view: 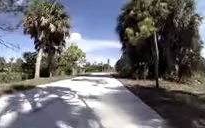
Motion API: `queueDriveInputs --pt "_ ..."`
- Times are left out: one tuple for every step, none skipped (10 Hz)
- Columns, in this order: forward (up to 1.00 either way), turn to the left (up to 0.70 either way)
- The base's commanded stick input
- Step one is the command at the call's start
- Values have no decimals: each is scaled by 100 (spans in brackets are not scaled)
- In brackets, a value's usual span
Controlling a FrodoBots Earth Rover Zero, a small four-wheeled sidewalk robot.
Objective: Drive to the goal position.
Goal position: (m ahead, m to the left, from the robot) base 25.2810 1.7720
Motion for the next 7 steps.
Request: queueDriveInputs --pt "85 0" --pt "85 0" --pt "85 0" --pt "85 0" --pt "85 0" --pt "85 0" --pt "85 0"
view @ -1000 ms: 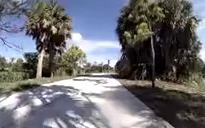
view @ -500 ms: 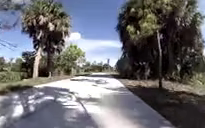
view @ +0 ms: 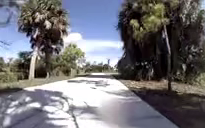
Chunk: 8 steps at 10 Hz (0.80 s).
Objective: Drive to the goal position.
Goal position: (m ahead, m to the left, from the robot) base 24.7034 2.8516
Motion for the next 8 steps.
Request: queueDriveInputs --pt "85 0" --pt "85 0" --pt "85 0" --pt "85 0" --pt "85 0" --pt "85 0" --pt "85 0" --pt "85 0"
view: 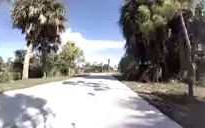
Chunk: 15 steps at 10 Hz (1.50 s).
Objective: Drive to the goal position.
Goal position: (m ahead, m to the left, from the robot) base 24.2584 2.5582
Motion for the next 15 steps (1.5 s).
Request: queueDriveInputs --pt "85 0" --pt "85 0" --pt "85 0" --pt "85 0" --pt "85 0" --pt "85 0" --pt "85 0" --pt "85 0" --pt "85 0" --pt "85 0" --pt "85 0" --pt "85 0" --pt "85 0" --pt "85 0" --pt "85 0"
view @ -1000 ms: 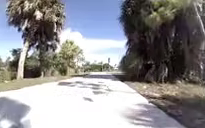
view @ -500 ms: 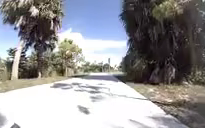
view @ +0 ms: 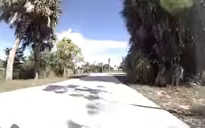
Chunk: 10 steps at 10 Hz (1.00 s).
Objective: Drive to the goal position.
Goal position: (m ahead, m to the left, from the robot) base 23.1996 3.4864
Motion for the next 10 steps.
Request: queueDriveInputs --pt "85 0" --pt "85 0" --pt "85 0" --pt "85 0" --pt "85 0" --pt "85 0" --pt "85 0" --pt "85 0" --pt "85 0" --pt "85 0"
